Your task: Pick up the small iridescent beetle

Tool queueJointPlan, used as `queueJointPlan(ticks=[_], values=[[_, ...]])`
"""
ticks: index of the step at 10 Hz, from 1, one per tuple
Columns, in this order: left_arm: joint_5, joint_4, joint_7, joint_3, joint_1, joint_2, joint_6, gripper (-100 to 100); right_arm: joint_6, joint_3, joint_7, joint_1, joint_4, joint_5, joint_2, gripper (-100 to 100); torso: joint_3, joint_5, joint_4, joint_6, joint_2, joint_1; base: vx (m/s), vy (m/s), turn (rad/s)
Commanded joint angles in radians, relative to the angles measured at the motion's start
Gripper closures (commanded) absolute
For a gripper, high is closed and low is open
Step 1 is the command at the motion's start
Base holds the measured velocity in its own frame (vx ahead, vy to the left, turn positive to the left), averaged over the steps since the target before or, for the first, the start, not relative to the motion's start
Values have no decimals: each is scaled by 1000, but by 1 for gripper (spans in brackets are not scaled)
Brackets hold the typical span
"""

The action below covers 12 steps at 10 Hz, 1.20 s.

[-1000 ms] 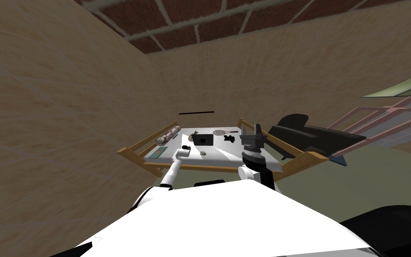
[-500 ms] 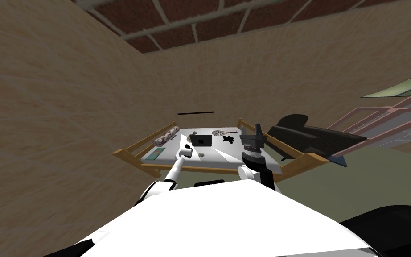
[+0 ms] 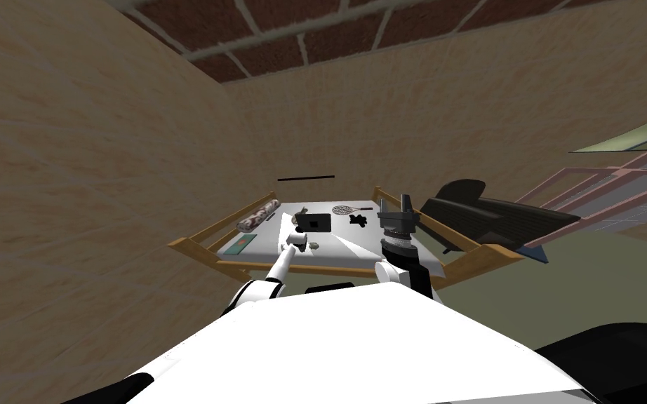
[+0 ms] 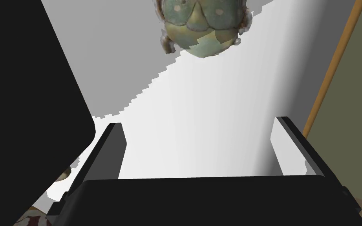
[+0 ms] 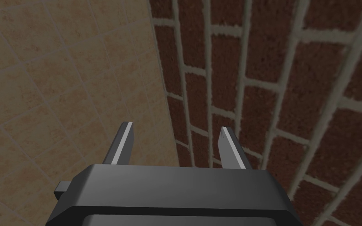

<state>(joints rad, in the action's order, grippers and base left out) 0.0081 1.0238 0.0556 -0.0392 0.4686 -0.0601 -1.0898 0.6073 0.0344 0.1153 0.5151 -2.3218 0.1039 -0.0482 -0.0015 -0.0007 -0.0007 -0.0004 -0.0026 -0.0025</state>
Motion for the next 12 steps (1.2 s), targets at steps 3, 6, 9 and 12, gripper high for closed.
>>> queueJointPlan(ticks=[3, 6, 9, 12], values=[[14, -75, 9, 4, 26, 49, -33, -100, 0, 0, 0, 0, 0, 0, 0, 0, 0, 0, 0, 0, 0, 0, 40, -39, -10], [21, -116, 8, 8, 37, 58, -25, -100, 0, 0, 0, 0, 0, 0, 0, 0, -2, 0, -1, 0, -3, 0, 66, -27, -13], [19, -155, 6, 9, 23, 60, 27, -100, 0, 0, 0, 0, 0, 0, 0, 0, 1, 0, 0, 0, 1, 2, 27, -5, -10], [16, -167, 6, 8, 13, 62, 46, -100, 0, 0, 0, 0, 0, 0, 0, 0, 0, 0, 0, 0, 0, 2, 34, -7, -7]])
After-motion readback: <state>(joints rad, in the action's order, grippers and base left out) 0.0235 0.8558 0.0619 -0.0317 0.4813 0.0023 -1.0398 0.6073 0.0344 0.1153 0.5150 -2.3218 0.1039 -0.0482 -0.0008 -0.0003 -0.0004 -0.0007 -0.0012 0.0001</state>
